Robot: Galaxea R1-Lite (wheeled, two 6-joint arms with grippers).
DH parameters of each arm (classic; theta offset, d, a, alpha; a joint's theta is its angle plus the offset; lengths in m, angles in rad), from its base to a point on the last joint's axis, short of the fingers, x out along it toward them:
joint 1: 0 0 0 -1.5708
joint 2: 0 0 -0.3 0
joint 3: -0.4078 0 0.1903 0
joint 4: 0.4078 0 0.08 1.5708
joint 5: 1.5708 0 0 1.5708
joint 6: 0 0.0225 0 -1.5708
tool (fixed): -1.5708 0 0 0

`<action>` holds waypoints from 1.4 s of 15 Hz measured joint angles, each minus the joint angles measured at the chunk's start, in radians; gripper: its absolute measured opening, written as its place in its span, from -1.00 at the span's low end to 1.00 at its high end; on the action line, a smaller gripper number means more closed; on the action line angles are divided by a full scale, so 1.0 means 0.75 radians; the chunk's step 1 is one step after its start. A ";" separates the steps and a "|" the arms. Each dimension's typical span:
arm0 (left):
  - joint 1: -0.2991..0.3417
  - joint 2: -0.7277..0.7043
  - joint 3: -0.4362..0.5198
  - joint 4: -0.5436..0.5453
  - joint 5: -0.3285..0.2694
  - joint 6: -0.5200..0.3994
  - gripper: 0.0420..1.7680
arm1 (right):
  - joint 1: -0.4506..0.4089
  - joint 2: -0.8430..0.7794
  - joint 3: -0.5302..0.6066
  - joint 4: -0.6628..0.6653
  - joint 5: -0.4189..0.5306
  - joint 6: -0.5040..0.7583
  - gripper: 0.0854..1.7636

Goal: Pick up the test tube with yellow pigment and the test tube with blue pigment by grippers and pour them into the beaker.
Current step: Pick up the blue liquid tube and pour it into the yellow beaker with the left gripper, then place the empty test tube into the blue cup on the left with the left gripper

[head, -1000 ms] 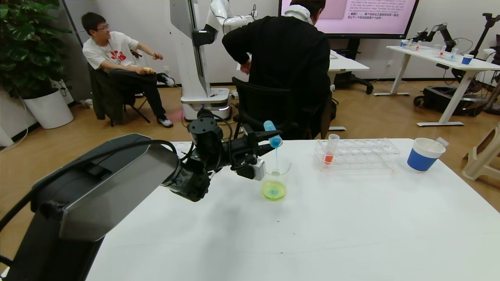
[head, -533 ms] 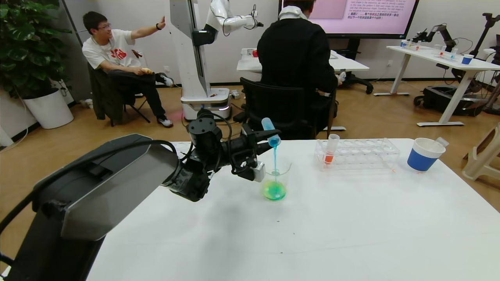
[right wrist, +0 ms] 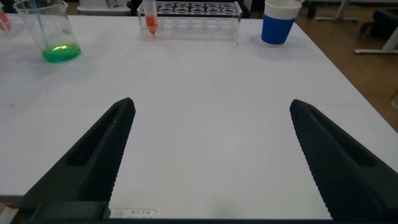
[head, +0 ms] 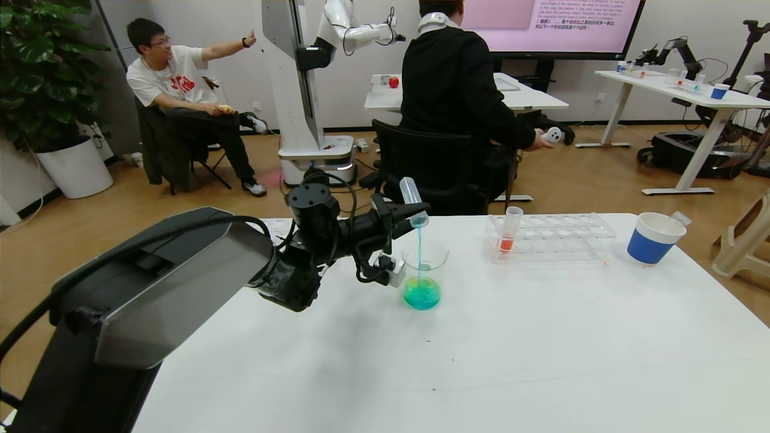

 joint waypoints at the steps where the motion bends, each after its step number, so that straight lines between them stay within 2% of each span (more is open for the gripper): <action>1: 0.001 0.001 0.000 -0.004 -0.001 0.041 -0.47 | 0.000 0.000 0.000 0.000 0.000 0.000 0.97; 3: 0.008 0.001 0.003 -0.018 -0.005 0.119 -0.47 | 0.000 0.000 0.000 0.000 0.000 -0.001 0.97; 8: 0.009 0.004 0.024 -0.051 0.000 0.100 -0.47 | 0.000 0.000 0.000 0.000 0.000 0.000 0.97; 10: 0.004 0.005 0.026 -0.051 0.005 -0.011 -0.47 | 0.000 0.000 0.000 0.000 0.000 0.000 0.97; 11: 0.000 0.005 0.025 -0.057 0.021 -0.115 -0.47 | 0.000 0.000 0.000 0.000 0.000 -0.001 0.97; 12: -0.007 0.003 0.023 -0.081 0.072 -0.233 -0.47 | 0.000 0.000 0.000 0.000 0.000 0.000 0.97; 14: -0.027 -0.010 0.024 -0.174 0.305 -0.507 -0.47 | 0.000 0.000 0.000 0.000 0.000 -0.001 0.97; 17: -0.101 -0.048 0.031 -0.237 0.805 -0.887 -0.47 | 0.000 0.000 0.000 0.000 0.000 -0.001 0.97; 19: -0.167 -0.093 0.024 -0.195 1.134 -1.150 -0.47 | 0.000 0.000 0.000 0.000 0.000 -0.001 0.97; 21: -0.232 -0.141 0.013 -0.047 1.393 -1.437 -0.47 | 0.000 0.000 0.000 0.000 0.000 -0.001 0.97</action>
